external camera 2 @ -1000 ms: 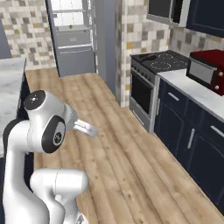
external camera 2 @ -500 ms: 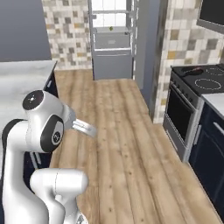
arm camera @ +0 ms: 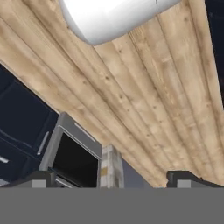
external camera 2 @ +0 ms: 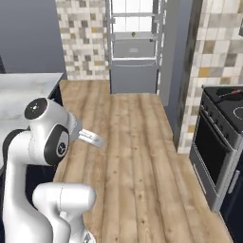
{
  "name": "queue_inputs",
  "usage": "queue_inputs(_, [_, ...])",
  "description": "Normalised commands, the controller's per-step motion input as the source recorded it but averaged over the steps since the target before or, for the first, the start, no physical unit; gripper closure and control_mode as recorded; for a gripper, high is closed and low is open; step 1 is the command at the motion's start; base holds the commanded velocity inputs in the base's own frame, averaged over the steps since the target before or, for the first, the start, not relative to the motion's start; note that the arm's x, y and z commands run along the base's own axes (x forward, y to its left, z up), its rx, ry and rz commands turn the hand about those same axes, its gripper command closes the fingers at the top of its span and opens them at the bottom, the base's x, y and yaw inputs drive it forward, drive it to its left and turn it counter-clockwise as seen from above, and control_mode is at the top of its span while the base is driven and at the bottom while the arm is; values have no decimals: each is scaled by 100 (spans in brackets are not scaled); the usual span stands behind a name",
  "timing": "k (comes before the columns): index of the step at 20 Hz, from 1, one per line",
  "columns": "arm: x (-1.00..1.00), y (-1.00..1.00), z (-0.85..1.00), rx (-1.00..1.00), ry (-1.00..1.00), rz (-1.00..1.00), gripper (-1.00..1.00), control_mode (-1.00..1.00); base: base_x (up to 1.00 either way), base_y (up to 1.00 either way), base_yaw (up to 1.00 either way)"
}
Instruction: Place the cold items (mushroom and broccoli) from the fridge in one tupperware on the dining counter. Place the warm items (kebab skewer and hot dog) in the stove area in another tupperware.
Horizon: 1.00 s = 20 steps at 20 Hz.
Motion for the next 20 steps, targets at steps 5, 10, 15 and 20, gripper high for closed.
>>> queue_inputs(5, [0,0,0,0,0,0,-100,100,100,-24,14])
queue_inputs(10, [0,0,0,0,0,0,-100,100,100,-30,10])
queue_inputs(15, [0,0,0,0,0,0,-100,100,100,-42,7])
queue_inputs(20, [0,0,0,0,0,0,-100,100,100,-36,5])
